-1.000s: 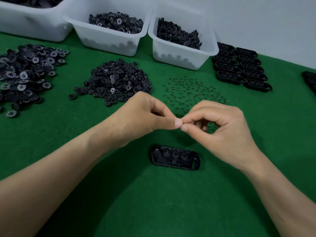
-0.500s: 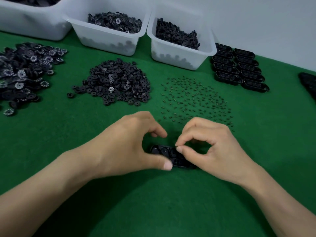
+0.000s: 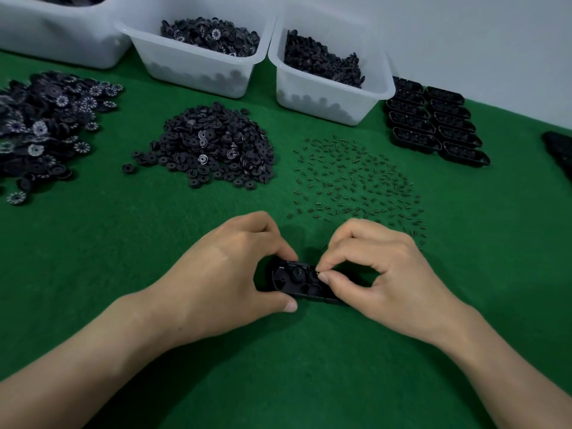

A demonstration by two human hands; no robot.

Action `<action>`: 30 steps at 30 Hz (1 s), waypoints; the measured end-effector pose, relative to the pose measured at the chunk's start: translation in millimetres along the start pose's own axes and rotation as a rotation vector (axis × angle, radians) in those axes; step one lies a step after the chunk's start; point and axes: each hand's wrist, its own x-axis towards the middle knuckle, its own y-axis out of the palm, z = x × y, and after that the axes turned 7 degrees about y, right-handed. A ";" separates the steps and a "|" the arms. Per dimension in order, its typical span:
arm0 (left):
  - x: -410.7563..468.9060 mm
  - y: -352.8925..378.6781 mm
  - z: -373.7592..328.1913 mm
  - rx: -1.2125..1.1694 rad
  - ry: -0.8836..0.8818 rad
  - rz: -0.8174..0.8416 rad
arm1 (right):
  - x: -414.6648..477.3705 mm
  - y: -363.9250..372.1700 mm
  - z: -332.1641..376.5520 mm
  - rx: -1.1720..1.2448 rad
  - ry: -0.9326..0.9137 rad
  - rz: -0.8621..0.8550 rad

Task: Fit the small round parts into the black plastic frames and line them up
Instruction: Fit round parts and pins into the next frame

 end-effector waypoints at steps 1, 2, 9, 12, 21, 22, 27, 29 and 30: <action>0.0 0.2 0.2 -0.003 -0.006 0.000 | 0.2 0.2 0.2 0.000 -0.001 0.002; -0.2 0.2 0.4 -0.005 -0.010 0.002 | 0.3 0.5 0.4 -0.008 -0.003 0.007; -0.2 0.4 0.7 -0.022 -0.015 0.009 | 1.1 0.3 3.0 -0.029 0.038 0.034; 0.0 0.4 0.6 -0.041 -0.015 -0.002 | 2.2 0.3 4.5 -0.007 0.046 0.034; -0.8 1.3 1.6 -0.036 -0.002 -0.010 | 13.5 -19.9 -2.9 0.064 0.153 0.066; -1.1 1.4 1.7 -0.034 -0.001 -0.011 | 16.8 -21.7 -5.6 0.031 0.176 0.026; -1.1 1.4 1.6 -0.034 0.003 -0.013 | 25.8 -12.6 -1.8 -0.245 0.106 0.121; -1.2 1.5 1.3 -0.038 0.003 -0.013 | 26.2 -9.8 1.4 -0.305 0.076 0.141; -1.3 1.5 1.4 -0.039 0.003 -0.016 | 25.7 -9.5 2.4 -0.321 0.079 0.142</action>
